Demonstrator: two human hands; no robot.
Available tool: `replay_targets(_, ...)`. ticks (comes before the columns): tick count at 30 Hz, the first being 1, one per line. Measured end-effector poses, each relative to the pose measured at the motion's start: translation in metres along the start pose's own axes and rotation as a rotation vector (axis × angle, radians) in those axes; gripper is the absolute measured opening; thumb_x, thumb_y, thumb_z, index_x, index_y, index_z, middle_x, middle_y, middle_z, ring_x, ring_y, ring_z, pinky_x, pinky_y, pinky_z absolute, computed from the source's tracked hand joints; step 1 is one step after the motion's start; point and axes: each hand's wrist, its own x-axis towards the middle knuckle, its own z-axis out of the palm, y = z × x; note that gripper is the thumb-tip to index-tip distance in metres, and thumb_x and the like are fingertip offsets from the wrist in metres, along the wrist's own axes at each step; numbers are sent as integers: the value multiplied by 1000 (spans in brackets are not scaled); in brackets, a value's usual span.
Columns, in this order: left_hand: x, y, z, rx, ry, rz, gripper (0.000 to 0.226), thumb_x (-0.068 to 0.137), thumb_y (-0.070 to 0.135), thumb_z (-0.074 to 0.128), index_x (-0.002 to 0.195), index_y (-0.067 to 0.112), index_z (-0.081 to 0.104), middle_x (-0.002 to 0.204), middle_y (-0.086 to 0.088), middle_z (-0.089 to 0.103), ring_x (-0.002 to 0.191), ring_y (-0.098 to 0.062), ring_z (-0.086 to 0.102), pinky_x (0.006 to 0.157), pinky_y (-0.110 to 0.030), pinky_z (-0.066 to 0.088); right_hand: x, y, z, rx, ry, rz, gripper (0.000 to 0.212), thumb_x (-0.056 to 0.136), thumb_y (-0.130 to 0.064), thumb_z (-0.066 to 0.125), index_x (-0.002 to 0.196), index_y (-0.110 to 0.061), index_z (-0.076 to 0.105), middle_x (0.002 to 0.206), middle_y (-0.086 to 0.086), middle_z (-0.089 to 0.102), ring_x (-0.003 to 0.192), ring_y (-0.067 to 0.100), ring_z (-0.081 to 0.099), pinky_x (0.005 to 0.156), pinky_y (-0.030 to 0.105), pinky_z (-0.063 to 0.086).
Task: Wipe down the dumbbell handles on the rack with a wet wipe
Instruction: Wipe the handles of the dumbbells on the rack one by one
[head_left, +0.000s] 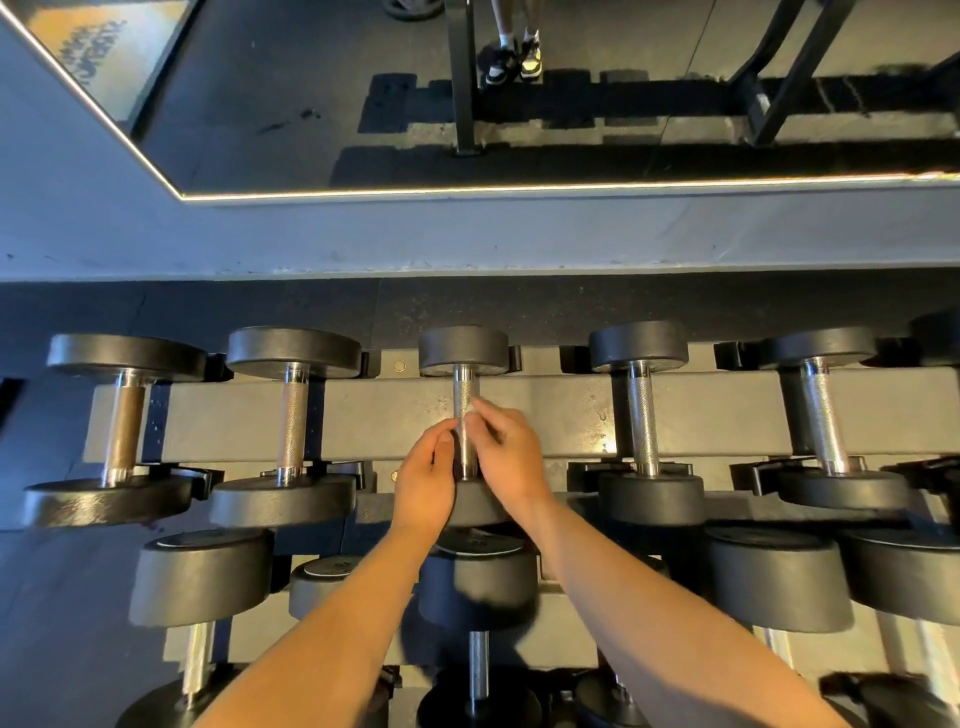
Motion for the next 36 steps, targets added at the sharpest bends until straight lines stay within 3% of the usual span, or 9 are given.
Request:
replay_targets(2, -10, -10, -3, -27, -38, -21, 28, 110, 35, 37, 122, 44, 61, 119, 18, 66, 113, 2, 59, 105, -29, 46, 7, -3, -2, -87, 28, -11, 30, 101, -22, 56, 130, -21, 66, 116, -10, 58, 111, 3, 56, 101, 18, 43)
replay_targets(7, -26, -15, 1, -24, 7, 15, 37, 111, 33, 29, 134, 29, 58, 127, 13, 60, 114, 9, 54, 97, -2, 36, -3, 6, 3, -191, 57, 3, 10, 91, -16, 71, 99, -21, 74, 97, -9, 61, 90, 3, 61, 86, 21, 49)
replay_targets(12, -23, -16, 1, 22, 1, 27, 41, 111, 34, 26, 143, 23, 49, 133, 9, 54, 123, -5, 48, 92, -4, 30, -11, 6, -1, -161, -40, 121, 7, 83, -22, 81, 88, -18, 79, 86, -6, 74, 83, 6, 68, 80, 22, 54)
replay_targets(16, -20, -10, 7, 23, 38, 22, 35, 112, 29, 28, 136, 25, 53, 121, 11, 59, 108, -1, 55, 81, 3, 34, -9, 2, -2, -68, -52, 289, 10, 78, -14, 84, 83, -18, 77, 85, -3, 75, 84, 11, 70, 79, 23, 56)
replay_targets(21, -11, 1, 12, 77, 70, 72, 26, 111, 28, 32, 121, 34, 55, 107, 14, 61, 95, 4, 57, 78, -5, 39, -12, 9, -15, -31, 24, 322, 15, 81, -7, 78, 85, -21, 72, 90, -3, 71, 89, 12, 67, 79, 21, 52)
replay_targets(24, -6, -4, 14, 163, 91, 77, 32, 110, 32, 32, 132, 29, 56, 122, 10, 57, 109, -4, 52, 91, -21, 37, -5, 6, -14, 25, 96, 248, 12, 88, -13, 74, 98, -20, 73, 101, -6, 69, 96, 5, 62, 78, 14, 45)
replay_targets(27, -7, -9, 16, 209, 112, 80, 38, 110, 36, 31, 142, 30, 52, 125, 13, 54, 112, -2, 50, 94, -22, 36, 22, -11, -3, 114, 196, 177, 17, 92, -14, 69, 108, -20, 71, 108, -7, 65, 97, 3, 61, 77, 12, 46)
replay_targets(34, -4, -12, 16, 222, 137, 92, 37, 109, 41, 28, 138, 39, 51, 122, 15, 60, 111, -3, 57, 93, -28, 47, 28, -9, 1, 2, 144, 146, 11, 94, -13, 67, 104, -15, 70, 101, -7, 64, 87, -3, 58, 67, 3, 44)
replay_targets(36, -5, -12, 16, 226, 148, 95, 35, 109, 40, 28, 135, 39, 52, 116, 15, 60, 104, -1, 58, 87, -27, 47, 18, 2, -3, -55, 117, 167, 6, 94, -15, 68, 99, -16, 70, 99, -6, 67, 85, -1, 60, 72, 8, 48)
